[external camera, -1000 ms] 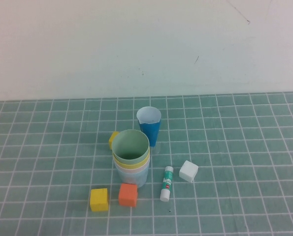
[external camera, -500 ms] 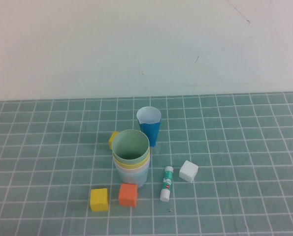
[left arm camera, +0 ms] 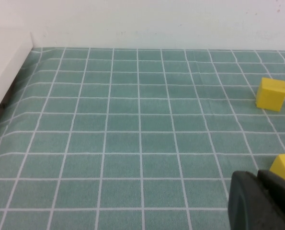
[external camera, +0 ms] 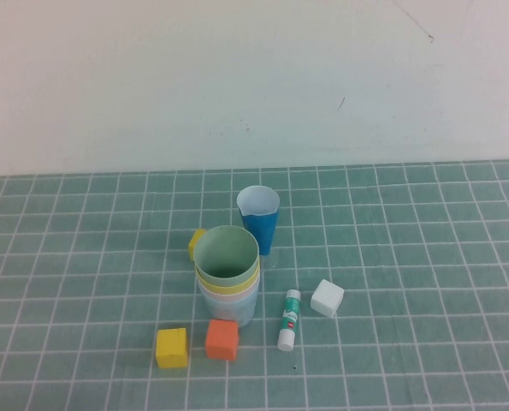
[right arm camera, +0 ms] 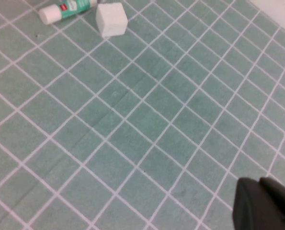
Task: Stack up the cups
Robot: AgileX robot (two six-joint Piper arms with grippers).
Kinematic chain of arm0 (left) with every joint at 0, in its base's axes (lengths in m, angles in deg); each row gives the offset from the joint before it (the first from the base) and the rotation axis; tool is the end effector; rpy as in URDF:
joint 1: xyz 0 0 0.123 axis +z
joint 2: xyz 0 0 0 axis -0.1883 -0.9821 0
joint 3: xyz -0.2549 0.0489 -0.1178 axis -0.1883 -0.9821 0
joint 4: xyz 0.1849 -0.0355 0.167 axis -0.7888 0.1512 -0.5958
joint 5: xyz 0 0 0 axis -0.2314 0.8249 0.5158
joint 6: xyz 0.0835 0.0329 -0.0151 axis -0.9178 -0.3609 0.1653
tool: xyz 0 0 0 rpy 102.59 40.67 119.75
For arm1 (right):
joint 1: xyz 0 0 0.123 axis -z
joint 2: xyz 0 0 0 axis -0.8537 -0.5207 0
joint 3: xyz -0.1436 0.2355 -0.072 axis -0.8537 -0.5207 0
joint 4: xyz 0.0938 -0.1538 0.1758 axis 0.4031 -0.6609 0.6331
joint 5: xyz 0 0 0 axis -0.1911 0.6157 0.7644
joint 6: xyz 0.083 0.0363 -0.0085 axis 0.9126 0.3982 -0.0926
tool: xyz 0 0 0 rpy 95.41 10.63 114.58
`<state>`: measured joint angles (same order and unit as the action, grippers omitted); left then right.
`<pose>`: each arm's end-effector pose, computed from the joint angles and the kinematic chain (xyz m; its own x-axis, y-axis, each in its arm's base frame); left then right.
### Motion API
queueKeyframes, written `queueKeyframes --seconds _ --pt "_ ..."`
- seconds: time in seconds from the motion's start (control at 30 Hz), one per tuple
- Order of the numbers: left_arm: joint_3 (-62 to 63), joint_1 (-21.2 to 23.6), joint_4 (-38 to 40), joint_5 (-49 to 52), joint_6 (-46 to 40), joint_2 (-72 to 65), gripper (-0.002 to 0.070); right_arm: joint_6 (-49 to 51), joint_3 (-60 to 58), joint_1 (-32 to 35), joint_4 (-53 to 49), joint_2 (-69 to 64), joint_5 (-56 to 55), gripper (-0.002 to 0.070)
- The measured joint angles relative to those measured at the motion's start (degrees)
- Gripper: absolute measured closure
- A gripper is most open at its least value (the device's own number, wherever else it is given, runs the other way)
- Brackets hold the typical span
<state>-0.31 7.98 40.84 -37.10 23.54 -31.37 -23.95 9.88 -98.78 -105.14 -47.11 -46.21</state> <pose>0.0535 -0.0031 0.1799 -0.2331 -0.1151 -0.9656 0.0254 0.9919 -0.1244 0.0767 0.0326 0.2549 -0.3362 -0.5772 -0.7442 -0.5487 0.7622 -0.3434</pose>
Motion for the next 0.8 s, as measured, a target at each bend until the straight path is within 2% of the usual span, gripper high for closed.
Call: queueKeyframes --seconds 0.13,0.4,0.6,0.7,0.8 --pt "0.0 0.0 0.0 0.0 -0.08 0.0 0.0676 0.8 -1.49 4.32 -0.27 1.66 -5.63 0.0678" --pt "0.0 0.0 0.0 0.0 -0.12 0.0 0.0676 1.01 -12.05 27.38 -0.71 12.94 -21.5 0.0678" --pt "0.0 0.0 0.0 0.0 -0.23 0.0 0.0677 1.24 -17.92 43.14 -0.71 22.35 -23.48 0.0678" --pt "0.0 0.0 0.0 0.0 -0.23 0.0 0.0677 3.25 -20.14 48.75 -0.71 24.84 -23.48 0.0678" --pt "0.0 0.0 0.0 0.0 -0.23 0.0 0.0677 4.17 -22.69 50.93 -0.8 25.33 -23.69 0.0678"
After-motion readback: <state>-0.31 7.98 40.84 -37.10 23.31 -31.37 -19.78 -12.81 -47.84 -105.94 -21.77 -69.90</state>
